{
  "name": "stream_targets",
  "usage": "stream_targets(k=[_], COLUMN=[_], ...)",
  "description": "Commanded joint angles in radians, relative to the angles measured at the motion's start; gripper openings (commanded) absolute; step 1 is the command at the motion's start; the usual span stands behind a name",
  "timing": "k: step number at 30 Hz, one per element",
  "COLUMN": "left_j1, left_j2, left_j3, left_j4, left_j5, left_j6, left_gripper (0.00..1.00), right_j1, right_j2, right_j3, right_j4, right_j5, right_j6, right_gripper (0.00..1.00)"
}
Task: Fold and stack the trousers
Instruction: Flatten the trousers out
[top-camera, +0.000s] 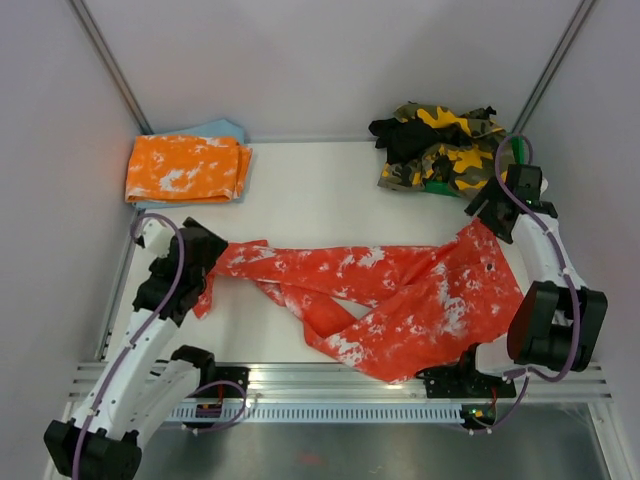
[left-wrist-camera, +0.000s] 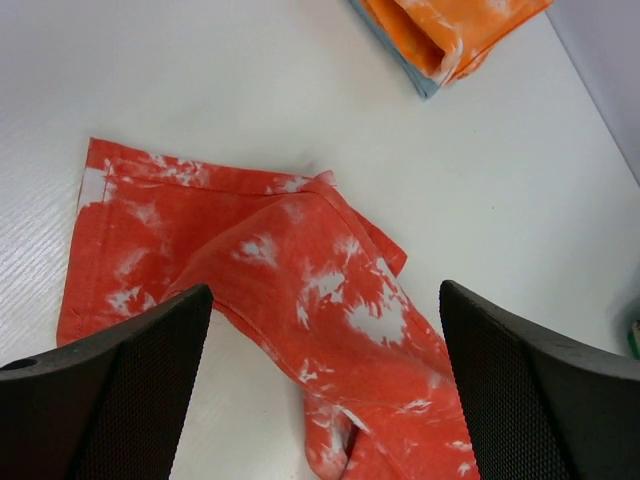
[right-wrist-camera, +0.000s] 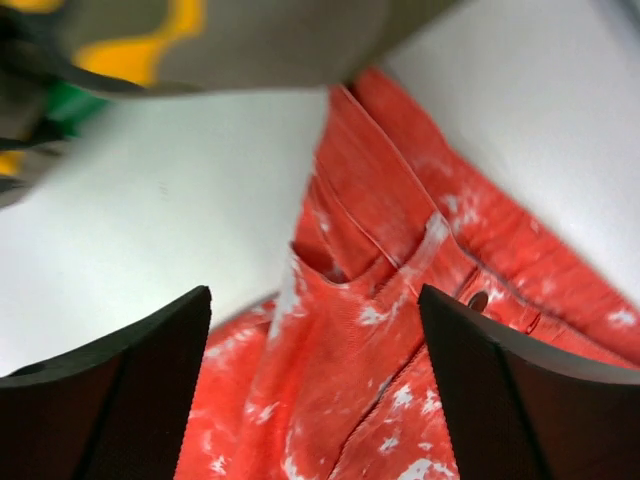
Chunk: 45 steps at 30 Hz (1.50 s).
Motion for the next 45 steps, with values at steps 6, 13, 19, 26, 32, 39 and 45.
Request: stream_targets(k=[6, 13, 19, 26, 32, 39, 45], left_j1=[0.259, 0.476, 0.485, 0.487, 0.487, 0.508, 0.558], left_j2=[0.287, 0.344, 0.425, 0.550, 0.580, 0.616, 0.562], left_j3=[0.100, -0.054, -0.107, -0.192, -0.205, -0.074, 0.143], left_j4=[-0.191, 0.013, 0.144, 0.243, 0.226, 0.208, 0.253], left_j5=[0.128, 0.381, 0.357, 0.403, 0.358, 0.293, 0.119], left_j6=[-0.146, -0.201, -0.207, -0.261, -0.314, -0.139, 0.246], left_gripper=[1.00, 0.95, 0.95, 0.88, 0.03, 0.02, 0.02], right_j1=[-0.006, -0.006, -0.006, -0.006, -0.006, -0.006, -0.006], right_j2=[-0.129, -0.126, -0.107, -0.100, -0.101, -0.118, -0.089], right_j3=[0.101, 0.025, 0.012, 0.026, 0.037, 0.028, -0.012], right_j4=[-0.041, 0.004, 0.019, 0.012, 0.005, -0.008, -0.010], right_j5=[-0.029, -0.090, -0.093, -0.076, -0.070, -0.019, 0.022], right_j6=[-0.024, -0.003, -0.004, -0.009, 0.018, 0.026, 0.029], right_gripper=[0.94, 0.94, 0.94, 0.94, 0.94, 0.94, 0.94])
